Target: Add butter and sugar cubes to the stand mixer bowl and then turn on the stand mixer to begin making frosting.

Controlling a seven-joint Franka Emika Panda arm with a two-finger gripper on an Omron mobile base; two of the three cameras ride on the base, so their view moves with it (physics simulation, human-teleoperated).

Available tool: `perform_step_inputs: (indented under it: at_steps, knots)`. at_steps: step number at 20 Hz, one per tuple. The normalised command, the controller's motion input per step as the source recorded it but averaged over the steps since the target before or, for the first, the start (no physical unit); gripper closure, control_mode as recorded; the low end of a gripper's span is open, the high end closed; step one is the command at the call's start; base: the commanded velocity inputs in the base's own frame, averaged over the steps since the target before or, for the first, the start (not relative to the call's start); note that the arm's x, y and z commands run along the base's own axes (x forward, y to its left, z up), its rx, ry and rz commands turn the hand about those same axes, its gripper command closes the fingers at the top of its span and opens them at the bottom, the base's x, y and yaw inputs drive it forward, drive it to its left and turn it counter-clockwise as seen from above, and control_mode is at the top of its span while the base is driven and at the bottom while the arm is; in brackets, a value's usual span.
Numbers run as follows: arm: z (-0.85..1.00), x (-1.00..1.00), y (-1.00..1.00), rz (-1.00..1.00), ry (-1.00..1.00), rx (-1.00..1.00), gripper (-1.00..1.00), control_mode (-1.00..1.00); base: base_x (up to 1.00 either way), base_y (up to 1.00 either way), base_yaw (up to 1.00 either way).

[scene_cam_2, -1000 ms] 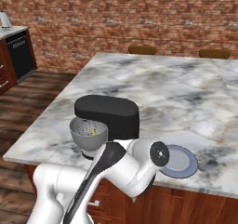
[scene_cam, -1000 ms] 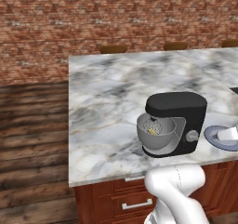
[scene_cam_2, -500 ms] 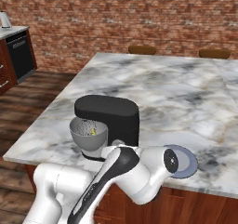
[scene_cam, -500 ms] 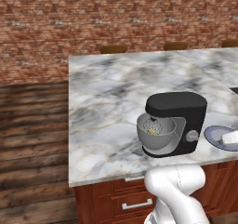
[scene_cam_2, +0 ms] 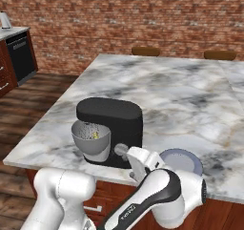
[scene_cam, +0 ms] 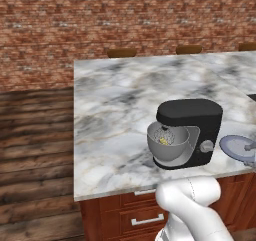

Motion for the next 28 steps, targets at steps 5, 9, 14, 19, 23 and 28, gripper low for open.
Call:
perform_step_inputs:
  at_steps: [5,9,14,19,23,28]
  knots:
    - [-0.04,0.0,0.0,-0.48,0.61,0.37,-1.0,-1.0,0.0,0.0,0.0]
    - [-0.09,0.01,0.05,-0.37,0.54,0.32,-1.0,-1.0,0.0,0.0,0.0]
    - [0.0,0.2,0.22,-0.13,0.43,0.17,-1.0,-1.0,0.0,0.0,0.0]
    - [0.0,0.25,0.0,-0.01,0.29,0.15,-1.0,-1.0,0.0,0.0,0.0]
    - [0.0,0.09,0.02,-0.12,0.22,0.17,-1.0,-1.0,0.0,0.0,0.0]
    - [0.0,0.0,0.3,-0.24,0.06,0.1,-1.0,-1.0,0.0,0.0,0.0]
